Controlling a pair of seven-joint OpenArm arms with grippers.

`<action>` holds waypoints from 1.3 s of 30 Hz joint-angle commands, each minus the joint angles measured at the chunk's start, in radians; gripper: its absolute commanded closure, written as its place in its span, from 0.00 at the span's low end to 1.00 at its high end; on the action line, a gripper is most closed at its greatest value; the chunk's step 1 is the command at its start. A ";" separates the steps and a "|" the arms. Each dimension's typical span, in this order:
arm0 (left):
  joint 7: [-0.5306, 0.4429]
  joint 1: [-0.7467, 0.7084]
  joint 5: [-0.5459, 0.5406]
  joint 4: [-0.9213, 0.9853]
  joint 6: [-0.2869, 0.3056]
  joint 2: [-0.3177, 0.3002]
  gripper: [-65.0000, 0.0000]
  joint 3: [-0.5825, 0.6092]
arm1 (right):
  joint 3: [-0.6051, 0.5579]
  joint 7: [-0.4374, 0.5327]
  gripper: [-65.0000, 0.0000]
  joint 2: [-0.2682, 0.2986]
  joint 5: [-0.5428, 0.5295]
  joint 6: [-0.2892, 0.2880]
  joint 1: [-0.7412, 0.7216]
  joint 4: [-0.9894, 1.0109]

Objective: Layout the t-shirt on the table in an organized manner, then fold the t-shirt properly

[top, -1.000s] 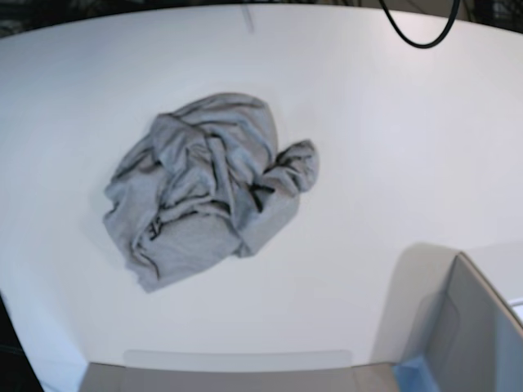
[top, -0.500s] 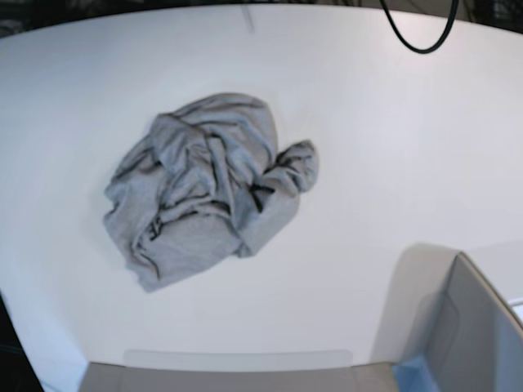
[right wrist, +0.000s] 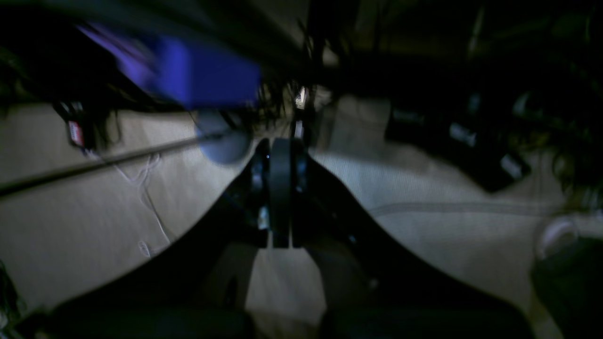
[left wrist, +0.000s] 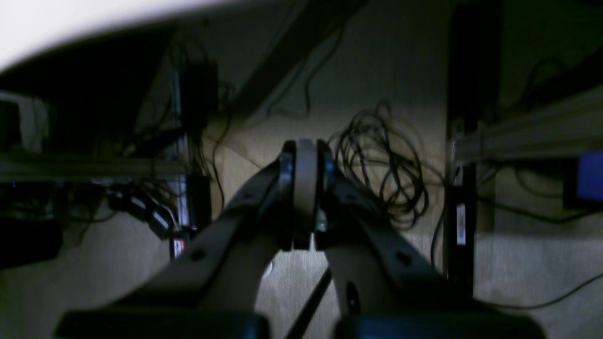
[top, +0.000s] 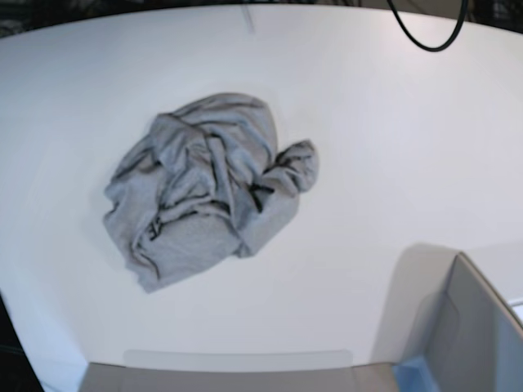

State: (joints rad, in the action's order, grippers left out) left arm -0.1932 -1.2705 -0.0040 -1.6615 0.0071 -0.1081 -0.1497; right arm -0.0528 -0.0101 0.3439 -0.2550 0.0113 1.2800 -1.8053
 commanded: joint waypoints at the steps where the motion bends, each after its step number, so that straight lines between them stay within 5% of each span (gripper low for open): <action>1: -0.022 -0.038 -0.004 -0.044 -0.009 0.000 1.00 -0.014 | 0.000 0.014 1.00 0.002 0.006 -0.009 0.029 -0.050; 15: -0.032 -0.034 -0.003 -0.383 -0.009 0.000 1.00 -0.041 | 0.224 -0.034 1.00 0.002 0.007 -0.010 -0.107 -0.258; 23: -0.024 0.139 0.002 -0.383 -0.008 -0.057 0.99 0.097 | 0.247 -0.040 1.00 0.108 0.003 -0.012 -0.185 -0.258; 27: -0.018 0.237 0.002 -0.383 -0.008 -0.107 0.92 0.224 | 0.253 -0.040 0.99 0.116 0.001 -0.012 -0.241 -0.258; 31: 0.136 0.369 0.002 -0.385 -0.008 -0.127 0.82 0.368 | 0.255 -0.126 0.92 0.117 0.001 -0.012 -0.302 -0.258; 36: 0.438 0.631 0.002 -0.385 -0.008 -0.210 0.81 0.640 | 0.255 -0.310 0.82 0.114 0.000 -0.012 -0.391 -0.258; 39: 0.584 0.796 0.000 -0.385 -0.012 -0.239 0.81 0.792 | 0.255 -0.340 0.82 0.113 0.000 -0.012 -0.415 -0.258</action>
State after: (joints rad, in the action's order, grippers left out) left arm 0.4225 -0.4698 -0.0067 -2.0274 0.0071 -0.3500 0.6426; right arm 0.1967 -0.3676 0.4465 -0.2562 0.0010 0.8570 -2.0476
